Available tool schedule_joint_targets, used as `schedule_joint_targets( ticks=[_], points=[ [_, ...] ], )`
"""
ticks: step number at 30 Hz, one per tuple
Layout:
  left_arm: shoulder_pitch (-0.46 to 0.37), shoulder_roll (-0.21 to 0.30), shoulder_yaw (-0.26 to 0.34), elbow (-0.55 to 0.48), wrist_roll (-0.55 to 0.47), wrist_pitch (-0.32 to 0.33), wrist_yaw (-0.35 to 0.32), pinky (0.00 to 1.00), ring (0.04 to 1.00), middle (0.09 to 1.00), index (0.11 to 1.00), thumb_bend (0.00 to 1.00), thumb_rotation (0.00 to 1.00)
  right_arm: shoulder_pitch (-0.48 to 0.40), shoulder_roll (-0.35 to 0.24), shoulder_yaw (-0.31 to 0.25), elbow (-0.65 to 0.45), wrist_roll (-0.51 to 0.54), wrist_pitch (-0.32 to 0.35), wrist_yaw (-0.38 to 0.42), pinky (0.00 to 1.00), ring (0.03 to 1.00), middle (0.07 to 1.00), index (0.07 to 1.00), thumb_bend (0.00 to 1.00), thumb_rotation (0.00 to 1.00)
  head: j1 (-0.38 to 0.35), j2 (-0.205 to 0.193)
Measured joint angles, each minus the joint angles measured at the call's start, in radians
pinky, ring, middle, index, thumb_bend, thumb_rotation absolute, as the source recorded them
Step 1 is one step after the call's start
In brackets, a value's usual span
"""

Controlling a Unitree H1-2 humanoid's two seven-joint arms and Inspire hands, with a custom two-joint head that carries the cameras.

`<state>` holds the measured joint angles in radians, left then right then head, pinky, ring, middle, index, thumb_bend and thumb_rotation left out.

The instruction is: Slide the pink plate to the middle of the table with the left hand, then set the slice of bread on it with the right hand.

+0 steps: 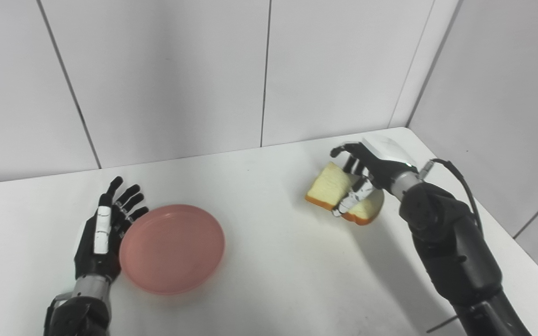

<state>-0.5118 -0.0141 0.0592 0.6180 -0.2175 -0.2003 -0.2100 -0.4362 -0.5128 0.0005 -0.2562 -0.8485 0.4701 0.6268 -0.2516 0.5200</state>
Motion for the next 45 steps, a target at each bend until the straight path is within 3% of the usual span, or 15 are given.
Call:
schedule_joint_targets(
  ticks=[9,15,24,26,34,45],
  points=[
    [-0.012,-0.020,-0.008,0.028,0.042,-0.027,0.033,0.78,0.858,0.833,0.914,0.86,0.84,-0.057,0.034,0.125,0.007,0.016,-0.001,-0.008,0.27,0.355,0.477,0.738,0.57,0.00,0.141,-0.014],
    [-0.041,-0.056,-0.027,0.082,0.077,-0.061,0.059,0.79,0.857,0.839,0.913,0.85,0.82,-0.103,0.050,0.211,0.036,0.035,-0.029,-0.009,0.28,0.360,0.478,0.717,0.57,0.00,0.307,-0.009],
    [-0.094,-0.087,-0.027,0.177,0.082,-0.115,0.068,0.76,0.845,0.824,0.891,0.86,0.80,-0.172,0.120,0.298,0.120,0.049,-0.042,-0.020,0.26,0.344,0.478,0.726,0.57,0.00,0.373,-0.006],
    [-0.104,-0.090,-0.027,0.199,0.084,-0.129,0.078,0.76,0.840,0.821,0.886,0.85,0.80,-0.189,0.130,0.305,0.125,0.052,-0.050,-0.027,0.26,0.346,0.478,0.718,0.57,0.00,0.426,-0.003],
    [-0.131,-0.099,-0.030,0.252,0.104,-0.167,0.106,0.74,0.832,0.816,0.887,0.84,0.81,-0.217,0.165,0.338,0.151,0.078,-0.054,-0.044,0.31,0.391,0.481,0.723,0.57,0.00,0.456,0.005],
    [-0.132,-0.100,-0.028,0.256,0.104,-0.170,0.106,0.75,0.828,0.820,0.895,0.84,0.82,-0.223,0.205,0.370,0.217,0.091,-0.056,-0.074,0.25,0.332,0.476,0.745,0.57,0.00,0.457,0.006]
  ],
)
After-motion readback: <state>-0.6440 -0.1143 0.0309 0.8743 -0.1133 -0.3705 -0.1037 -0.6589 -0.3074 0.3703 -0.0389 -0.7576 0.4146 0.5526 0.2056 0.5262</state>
